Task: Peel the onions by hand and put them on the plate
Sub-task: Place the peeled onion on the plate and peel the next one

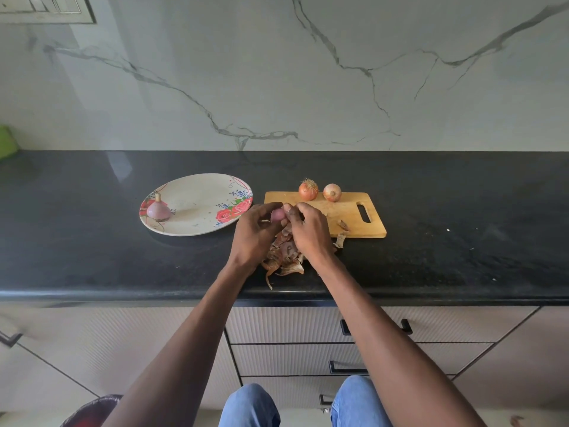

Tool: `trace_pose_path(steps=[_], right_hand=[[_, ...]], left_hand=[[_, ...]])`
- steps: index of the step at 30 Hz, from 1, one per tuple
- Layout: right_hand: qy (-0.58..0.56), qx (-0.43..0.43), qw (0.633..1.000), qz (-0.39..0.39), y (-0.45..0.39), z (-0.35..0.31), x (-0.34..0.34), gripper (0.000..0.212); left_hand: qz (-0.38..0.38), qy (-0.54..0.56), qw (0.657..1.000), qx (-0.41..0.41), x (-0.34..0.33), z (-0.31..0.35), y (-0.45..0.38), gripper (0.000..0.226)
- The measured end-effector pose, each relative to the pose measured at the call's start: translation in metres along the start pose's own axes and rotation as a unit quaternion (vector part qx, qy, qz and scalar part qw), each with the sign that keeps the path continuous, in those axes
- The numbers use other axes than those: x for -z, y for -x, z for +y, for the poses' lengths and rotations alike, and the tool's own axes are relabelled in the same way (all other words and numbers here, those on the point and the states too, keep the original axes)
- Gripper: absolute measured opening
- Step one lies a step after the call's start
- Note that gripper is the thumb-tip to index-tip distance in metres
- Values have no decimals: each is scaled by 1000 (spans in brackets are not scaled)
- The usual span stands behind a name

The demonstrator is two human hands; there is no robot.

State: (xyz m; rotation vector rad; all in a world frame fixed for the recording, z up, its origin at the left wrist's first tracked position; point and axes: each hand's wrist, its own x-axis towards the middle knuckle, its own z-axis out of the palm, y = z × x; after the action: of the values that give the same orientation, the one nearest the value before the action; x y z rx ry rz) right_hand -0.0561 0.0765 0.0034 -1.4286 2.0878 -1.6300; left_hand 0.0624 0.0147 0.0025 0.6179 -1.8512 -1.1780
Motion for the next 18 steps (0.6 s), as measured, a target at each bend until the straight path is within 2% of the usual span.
trace_pose_path(steps=[5,8,10,15,18], right_hand=[[-50,-37,998,-1,1,-4,4,35],[-84,-63,994,-8,1,-5,3,37],[-148,-79,986,-14,1,-4,3,36],[-307,-144,939,-59,2,-2,4,29],[-407,-168,897,-39,0,-6,12,24]], left_hand=[[-38,14,999,-16,-1,-3,-1,24],[-22,75,997,4,-2,-2,1,24],[-20,120,992,25,0,-3,0,24],[-52,238,967,81,2,-2,-3,23],[-18,311,944,113,3,-3,-8,18]])
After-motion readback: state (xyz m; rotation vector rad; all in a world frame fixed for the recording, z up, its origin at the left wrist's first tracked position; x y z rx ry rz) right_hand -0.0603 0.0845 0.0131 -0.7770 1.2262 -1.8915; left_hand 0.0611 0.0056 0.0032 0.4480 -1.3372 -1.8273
